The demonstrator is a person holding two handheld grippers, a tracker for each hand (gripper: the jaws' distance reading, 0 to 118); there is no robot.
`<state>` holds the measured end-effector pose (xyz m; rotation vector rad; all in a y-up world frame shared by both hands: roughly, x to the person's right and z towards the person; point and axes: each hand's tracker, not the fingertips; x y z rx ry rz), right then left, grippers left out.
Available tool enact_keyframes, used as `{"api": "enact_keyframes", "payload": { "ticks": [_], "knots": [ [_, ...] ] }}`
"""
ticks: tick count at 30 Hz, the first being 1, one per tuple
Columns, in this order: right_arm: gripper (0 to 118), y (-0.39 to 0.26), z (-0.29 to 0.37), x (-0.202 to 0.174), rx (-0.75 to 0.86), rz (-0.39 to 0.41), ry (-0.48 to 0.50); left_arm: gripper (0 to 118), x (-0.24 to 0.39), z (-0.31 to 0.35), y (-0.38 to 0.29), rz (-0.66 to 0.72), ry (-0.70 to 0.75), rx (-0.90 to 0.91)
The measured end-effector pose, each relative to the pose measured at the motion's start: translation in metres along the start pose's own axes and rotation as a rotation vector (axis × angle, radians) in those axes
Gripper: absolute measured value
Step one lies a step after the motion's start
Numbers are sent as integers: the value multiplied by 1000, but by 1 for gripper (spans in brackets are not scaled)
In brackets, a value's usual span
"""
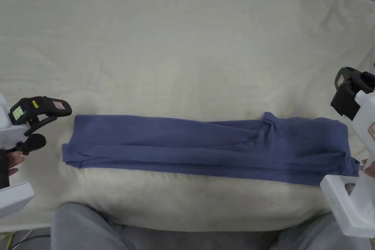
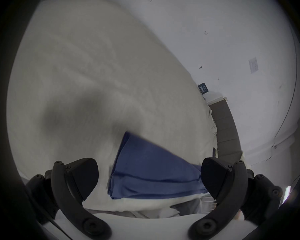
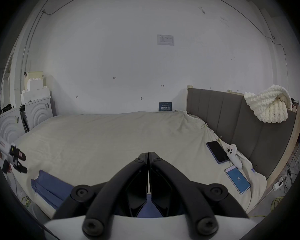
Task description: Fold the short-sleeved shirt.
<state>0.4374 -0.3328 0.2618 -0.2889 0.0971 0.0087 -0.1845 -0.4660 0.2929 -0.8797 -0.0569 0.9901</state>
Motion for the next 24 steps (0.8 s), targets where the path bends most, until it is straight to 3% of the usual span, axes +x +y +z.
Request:
{"api": "enact_keyframes", "payload": {
  "ticks": [5,10,11,13,15,17,19,24],
  "knots": [
    [0,-4,-4,4,-34,-27,-27,118,-18,-29,-21,10,28,-106],
    [0,-6,-4,8,-51,-35,-47,114,-10,-37,-28,20,-75,-113],
    [0,-6,-5,9,-55,-40,-48,108,-7,-39,-28,21,-78,-121],
    [0,-7,-5,9,-58,-45,-50,76,-2,-43,-30,-9,-57,-116],
    [0,-8,-5,9,-61,-45,-50,22,3,-42,-26,-50,12,-91],
    [0,-9,-5,8,-63,-46,-47,19,6,-46,-28,-81,136,-92],
    [0,-10,-4,8,-63,-43,-45,16,12,-49,-31,-107,100,-106],
    [0,-13,-3,10,-65,-44,-42,7,38,-47,-32,-137,223,-92]
  ]
}}
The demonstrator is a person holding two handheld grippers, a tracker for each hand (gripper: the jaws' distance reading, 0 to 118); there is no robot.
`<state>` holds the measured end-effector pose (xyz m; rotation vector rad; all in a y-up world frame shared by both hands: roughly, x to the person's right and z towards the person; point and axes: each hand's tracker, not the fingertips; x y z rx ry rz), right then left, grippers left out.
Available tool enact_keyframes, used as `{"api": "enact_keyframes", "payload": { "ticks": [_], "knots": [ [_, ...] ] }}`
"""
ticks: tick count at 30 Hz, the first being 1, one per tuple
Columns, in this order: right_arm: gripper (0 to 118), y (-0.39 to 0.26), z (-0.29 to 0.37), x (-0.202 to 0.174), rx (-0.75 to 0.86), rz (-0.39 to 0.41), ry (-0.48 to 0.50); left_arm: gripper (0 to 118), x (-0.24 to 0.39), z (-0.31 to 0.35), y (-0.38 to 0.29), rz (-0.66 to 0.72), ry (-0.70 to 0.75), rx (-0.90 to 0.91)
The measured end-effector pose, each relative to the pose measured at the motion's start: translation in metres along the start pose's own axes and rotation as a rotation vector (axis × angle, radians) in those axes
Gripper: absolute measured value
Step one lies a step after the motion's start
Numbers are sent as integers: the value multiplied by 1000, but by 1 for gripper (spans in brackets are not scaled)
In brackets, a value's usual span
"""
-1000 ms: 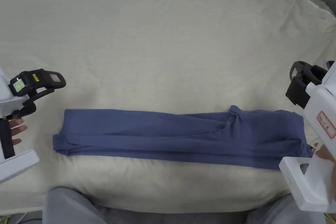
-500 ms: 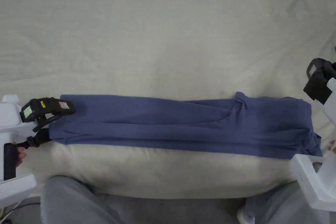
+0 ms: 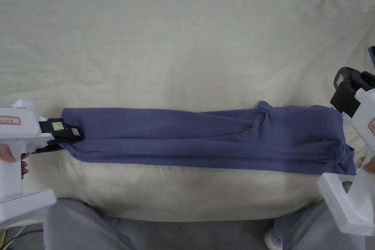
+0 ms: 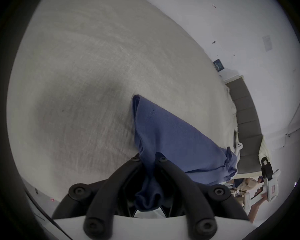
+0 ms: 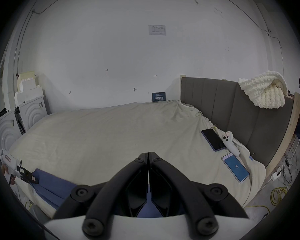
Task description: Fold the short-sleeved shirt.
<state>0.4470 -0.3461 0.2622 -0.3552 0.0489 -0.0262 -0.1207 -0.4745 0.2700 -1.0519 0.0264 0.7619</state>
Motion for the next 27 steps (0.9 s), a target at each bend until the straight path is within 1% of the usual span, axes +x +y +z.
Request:
{"api": "enact_keyframes", "payload": {
  "ticks": [5,6,10,13,17,19,23,27],
  "knots": [
    [0,2,5,6,14,-18,7,6,42,40,-2,-103,19,98],
    [0,3,6,7,18,-21,8,6,54,49,-4,-126,46,119],
    [0,5,10,13,37,-42,19,6,112,77,-16,-313,147,174],
    [0,7,13,18,47,-52,23,6,153,83,-26,-408,163,182],
    [0,7,20,23,65,-59,23,6,197,67,-38,-522,132,147],
    [0,7,24,27,68,-60,19,6,216,54,-45,-541,109,124],
    [0,4,29,35,70,-72,-2,6,257,22,-63,-584,-21,59],
    [0,0,32,45,62,-85,-23,6,296,-25,-84,-621,-67,-7]
  ]
}}
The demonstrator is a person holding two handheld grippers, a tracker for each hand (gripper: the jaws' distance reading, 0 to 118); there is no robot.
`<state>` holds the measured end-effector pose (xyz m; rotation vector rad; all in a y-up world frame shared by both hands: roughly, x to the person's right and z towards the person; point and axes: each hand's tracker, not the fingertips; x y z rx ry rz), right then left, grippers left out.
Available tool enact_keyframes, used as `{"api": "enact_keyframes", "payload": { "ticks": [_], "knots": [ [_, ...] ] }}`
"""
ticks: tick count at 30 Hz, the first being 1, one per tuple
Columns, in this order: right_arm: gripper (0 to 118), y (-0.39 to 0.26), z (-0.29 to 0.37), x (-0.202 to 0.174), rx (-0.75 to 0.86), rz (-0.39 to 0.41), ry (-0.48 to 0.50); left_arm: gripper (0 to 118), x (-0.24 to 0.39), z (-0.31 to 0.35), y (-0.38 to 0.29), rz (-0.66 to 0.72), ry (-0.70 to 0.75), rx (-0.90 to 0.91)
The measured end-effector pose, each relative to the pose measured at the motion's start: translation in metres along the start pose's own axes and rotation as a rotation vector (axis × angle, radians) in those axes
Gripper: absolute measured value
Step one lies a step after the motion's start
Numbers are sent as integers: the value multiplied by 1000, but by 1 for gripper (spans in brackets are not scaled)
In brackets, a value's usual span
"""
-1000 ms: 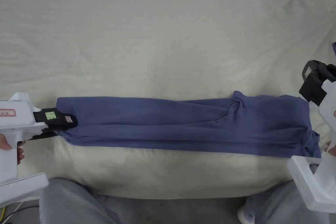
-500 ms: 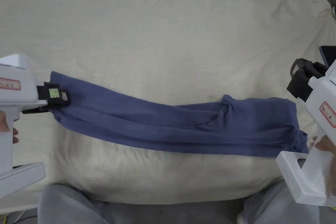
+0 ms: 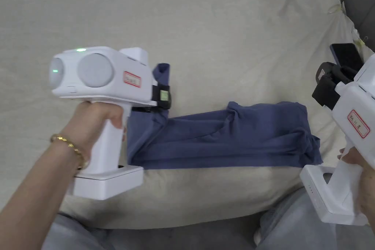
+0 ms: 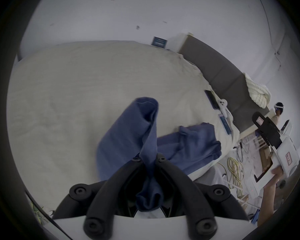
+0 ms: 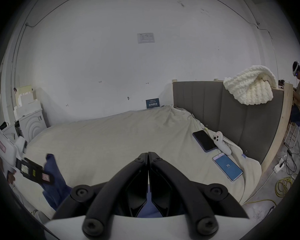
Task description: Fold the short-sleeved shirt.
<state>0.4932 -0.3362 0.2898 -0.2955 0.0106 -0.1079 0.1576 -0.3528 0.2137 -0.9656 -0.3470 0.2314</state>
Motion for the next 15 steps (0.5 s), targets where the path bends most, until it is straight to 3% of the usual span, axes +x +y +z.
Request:
{"api": "enact_keyframes", "payload": {
  "ticks": [9,11,13,15],
  "knots": [
    [0,-7,7,25,-22,-23,-64,9,44,-122,-20,33,48,-157],
    [0,-8,7,29,-30,-23,-76,24,52,-135,-27,-49,71,-182],
    [0,-10,6,32,-36,-27,-85,65,54,-144,-33,-49,22,-213],
    [0,-10,5,33,-40,-38,-90,91,59,-145,-32,-14,-29,-218]
  ]
}}
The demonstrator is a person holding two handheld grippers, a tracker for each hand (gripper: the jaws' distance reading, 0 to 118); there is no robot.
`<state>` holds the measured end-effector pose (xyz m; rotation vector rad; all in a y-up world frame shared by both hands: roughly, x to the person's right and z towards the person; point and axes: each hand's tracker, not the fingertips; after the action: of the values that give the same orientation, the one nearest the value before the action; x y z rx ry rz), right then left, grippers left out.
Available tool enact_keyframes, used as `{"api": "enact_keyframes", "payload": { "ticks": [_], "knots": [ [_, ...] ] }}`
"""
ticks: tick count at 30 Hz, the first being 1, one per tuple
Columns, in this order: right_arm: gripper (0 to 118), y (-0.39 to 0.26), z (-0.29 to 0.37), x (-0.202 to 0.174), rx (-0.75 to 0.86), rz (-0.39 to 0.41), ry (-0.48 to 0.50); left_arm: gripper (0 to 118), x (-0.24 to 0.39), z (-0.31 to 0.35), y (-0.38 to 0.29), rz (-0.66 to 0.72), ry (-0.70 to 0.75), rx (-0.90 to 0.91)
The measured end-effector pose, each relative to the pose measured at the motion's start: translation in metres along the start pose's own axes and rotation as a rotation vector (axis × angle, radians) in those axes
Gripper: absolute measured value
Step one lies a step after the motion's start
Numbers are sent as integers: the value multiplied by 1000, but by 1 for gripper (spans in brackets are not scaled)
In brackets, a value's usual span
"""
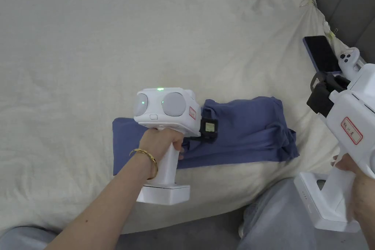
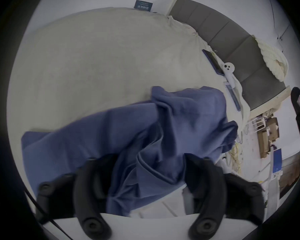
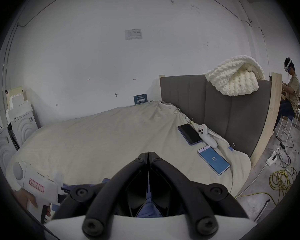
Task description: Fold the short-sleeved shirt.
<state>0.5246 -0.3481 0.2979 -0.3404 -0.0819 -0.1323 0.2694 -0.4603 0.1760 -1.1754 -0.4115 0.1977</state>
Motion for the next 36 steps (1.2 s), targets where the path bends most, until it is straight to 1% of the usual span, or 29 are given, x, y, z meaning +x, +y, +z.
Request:
{"api": "enact_keyframes", "payload": {
  "ticks": [1,3,5,7,8,9,10,11,12,14,15,16,17,19,21,24,25,27,29,31,32,34,36],
  "knots": [
    [0,0,-1,0,-3,-8,2,96,3,3,2,2,-2,3],
    [0,1,0,-1,-3,-11,8,96,5,15,10,0,-18,16],
    [0,4,1,-5,5,6,13,96,3,39,17,-9,-52,99],
    [0,6,2,-7,12,18,18,95,-4,64,25,9,-40,179],
    [0,7,2,-8,14,19,22,93,-8,75,27,25,-21,225],
    [0,8,2,-9,16,18,27,83,-11,90,26,42,5,294],
    [0,8,2,-9,18,15,31,83,-14,98,26,43,35,345],
    [0,8,2,-10,20,14,32,79,-17,105,24,32,78,389],
    [0,8,2,-11,21,14,34,70,-19,107,22,22,117,418],
    [0,8,3,-11,20,13,40,32,-19,104,11,-11,205,444],
    [0,7,3,-11,20,13,42,12,-20,99,5,-18,236,452],
    [0,7,4,-11,19,14,43,2,-19,93,-2,-28,237,445],
    [0,6,4,-11,18,14,42,0,-18,86,-10,-37,226,424],
    [0,4,6,-9,15,8,42,0,-17,69,-22,-44,196,360],
    [0,3,7,-5,11,2,39,0,-17,45,-33,-45,208,299],
    [0,0,10,1,7,-1,27,0,-12,18,-51,-50,185,229],
    [0,-1,11,4,4,-1,21,0,-8,10,-57,-47,156,215],
    [0,-4,13,10,-2,-3,11,0,1,2,-66,-48,116,219],
    [0,-7,14,15,-12,-3,-3,0,18,-4,-75,-117,87,241],
    [0,-9,15,20,-21,-10,-8,0,31,-12,-82,-197,125,244],
    [0,-10,16,21,-24,-14,-11,0,34,-15,-84,-216,129,242],
    [0,-11,18,23,-24,-14,-19,0,39,-18,-87,-207,140,241],
    [0,-12,19,23,-24,-17,-21,0,44,-15,-89,-234,139,254]
  ]
}}
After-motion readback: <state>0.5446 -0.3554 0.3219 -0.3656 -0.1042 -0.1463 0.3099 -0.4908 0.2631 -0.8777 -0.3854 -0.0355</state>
